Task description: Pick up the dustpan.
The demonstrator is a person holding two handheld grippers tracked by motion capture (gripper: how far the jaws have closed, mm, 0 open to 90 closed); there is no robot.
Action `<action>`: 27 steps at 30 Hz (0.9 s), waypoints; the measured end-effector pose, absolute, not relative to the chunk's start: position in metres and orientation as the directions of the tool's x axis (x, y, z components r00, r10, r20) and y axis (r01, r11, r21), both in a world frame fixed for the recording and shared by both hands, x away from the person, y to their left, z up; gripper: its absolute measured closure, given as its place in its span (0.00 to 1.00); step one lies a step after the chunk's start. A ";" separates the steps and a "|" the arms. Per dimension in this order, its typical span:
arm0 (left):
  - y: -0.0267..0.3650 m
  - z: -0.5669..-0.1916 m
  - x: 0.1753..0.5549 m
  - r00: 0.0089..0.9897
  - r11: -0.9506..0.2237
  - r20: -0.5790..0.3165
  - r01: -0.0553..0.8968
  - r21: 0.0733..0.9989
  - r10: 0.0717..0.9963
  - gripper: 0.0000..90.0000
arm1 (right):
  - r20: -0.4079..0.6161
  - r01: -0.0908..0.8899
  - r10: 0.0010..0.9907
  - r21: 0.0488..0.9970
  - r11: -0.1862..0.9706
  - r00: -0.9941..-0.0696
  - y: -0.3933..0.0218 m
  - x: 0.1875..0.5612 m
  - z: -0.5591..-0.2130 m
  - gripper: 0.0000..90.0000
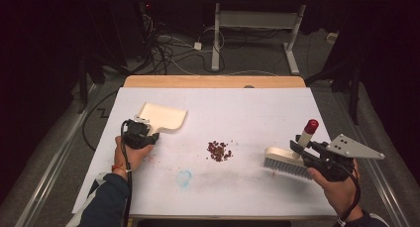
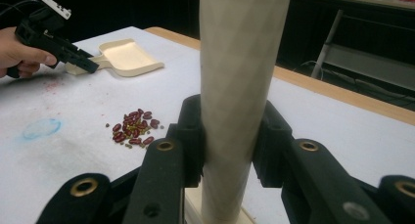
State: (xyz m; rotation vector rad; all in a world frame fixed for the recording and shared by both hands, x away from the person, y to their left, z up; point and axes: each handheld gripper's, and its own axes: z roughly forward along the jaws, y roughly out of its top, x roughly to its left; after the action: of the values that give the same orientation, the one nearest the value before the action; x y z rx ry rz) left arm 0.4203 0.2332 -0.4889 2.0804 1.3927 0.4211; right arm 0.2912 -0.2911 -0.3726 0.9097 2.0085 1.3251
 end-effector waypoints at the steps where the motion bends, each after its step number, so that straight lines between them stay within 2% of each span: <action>1: 0.233 -0.489 0.420 0.401 -0.275 -0.063 0.726 0.631 0.914 0.66 | -0.087 0.229 0.785 0.932 0.283 -0.614 -0.291 0.291 -0.373 0.78; 3: 0.236 -0.489 0.420 0.408 -0.277 -0.068 0.724 0.632 0.910 0.70 | -0.089 0.228 0.783 0.931 0.285 -0.616 -0.290 0.291 -0.373 0.78; 17: 0.238 -0.470 0.410 0.446 -0.344 -0.001 0.691 0.636 0.895 0.71 | -0.090 0.229 0.787 0.931 0.284 -0.610 -0.290 0.295 -0.375 0.78; 27: 0.246 -0.450 0.379 0.508 -0.408 0.043 0.634 0.657 0.860 0.71 | -0.065 0.232 0.789 0.938 0.257 -0.611 -0.291 0.303 -0.374 0.78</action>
State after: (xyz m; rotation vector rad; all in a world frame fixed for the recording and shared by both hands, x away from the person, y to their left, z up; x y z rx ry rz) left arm 0.3785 0.2463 -0.4498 2.1739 1.2172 0.5098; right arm 0.3028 -0.2909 -0.3740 0.9226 1.9957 1.3517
